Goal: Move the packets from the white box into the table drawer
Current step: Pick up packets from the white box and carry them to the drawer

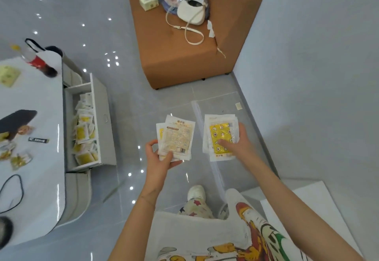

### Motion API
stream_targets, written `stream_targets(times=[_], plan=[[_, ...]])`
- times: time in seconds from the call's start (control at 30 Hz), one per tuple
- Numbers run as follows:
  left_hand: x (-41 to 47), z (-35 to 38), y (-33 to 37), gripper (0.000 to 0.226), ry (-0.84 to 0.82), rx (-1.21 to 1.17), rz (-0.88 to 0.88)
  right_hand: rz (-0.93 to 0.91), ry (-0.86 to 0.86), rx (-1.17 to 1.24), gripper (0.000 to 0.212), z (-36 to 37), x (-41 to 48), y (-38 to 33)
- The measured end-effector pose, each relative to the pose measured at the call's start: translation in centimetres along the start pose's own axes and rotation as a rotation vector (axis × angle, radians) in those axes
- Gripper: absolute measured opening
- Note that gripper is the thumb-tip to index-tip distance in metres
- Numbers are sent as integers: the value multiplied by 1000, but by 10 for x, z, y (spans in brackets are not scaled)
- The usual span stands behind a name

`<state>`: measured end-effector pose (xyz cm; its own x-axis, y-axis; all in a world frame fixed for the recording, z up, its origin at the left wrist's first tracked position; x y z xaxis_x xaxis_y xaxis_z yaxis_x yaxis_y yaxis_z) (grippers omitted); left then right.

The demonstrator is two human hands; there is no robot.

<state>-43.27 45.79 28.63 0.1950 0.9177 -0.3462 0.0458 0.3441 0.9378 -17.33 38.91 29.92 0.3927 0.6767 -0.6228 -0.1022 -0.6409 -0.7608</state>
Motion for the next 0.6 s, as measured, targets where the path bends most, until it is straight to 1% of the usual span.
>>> stream_targets(times=[0.1,0.2,0.37,0.47,0.6], plan=[[11,-26,5,44,65,-30,1,-35,-55,-2,66,29,16,-19],[21,-57,3,46,157,-80,-16,-51,-123,-55,68,69,35,-37],[42,-101,7,47,308,-152,-35,-82,-223,-123,64,130,67,-69],[62,-129,12,46,402,-180,-30,-88,-260,-159,66,166,93,-92],[94,-164,19,46,535,-219,-36,-89,-373,-188,58,218,132,-126]])
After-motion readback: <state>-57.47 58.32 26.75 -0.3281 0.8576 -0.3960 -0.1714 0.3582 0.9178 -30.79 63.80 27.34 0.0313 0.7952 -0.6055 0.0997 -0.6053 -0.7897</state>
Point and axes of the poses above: each hand's wrist, its own x-axis towards the middle knuckle, its own z-axis out of the palm, y = z × x, the point moved 10 cm from there along x, towards the middle knuckle, and after that the axes turned 7 degrees about z, right-handed, at the moved point
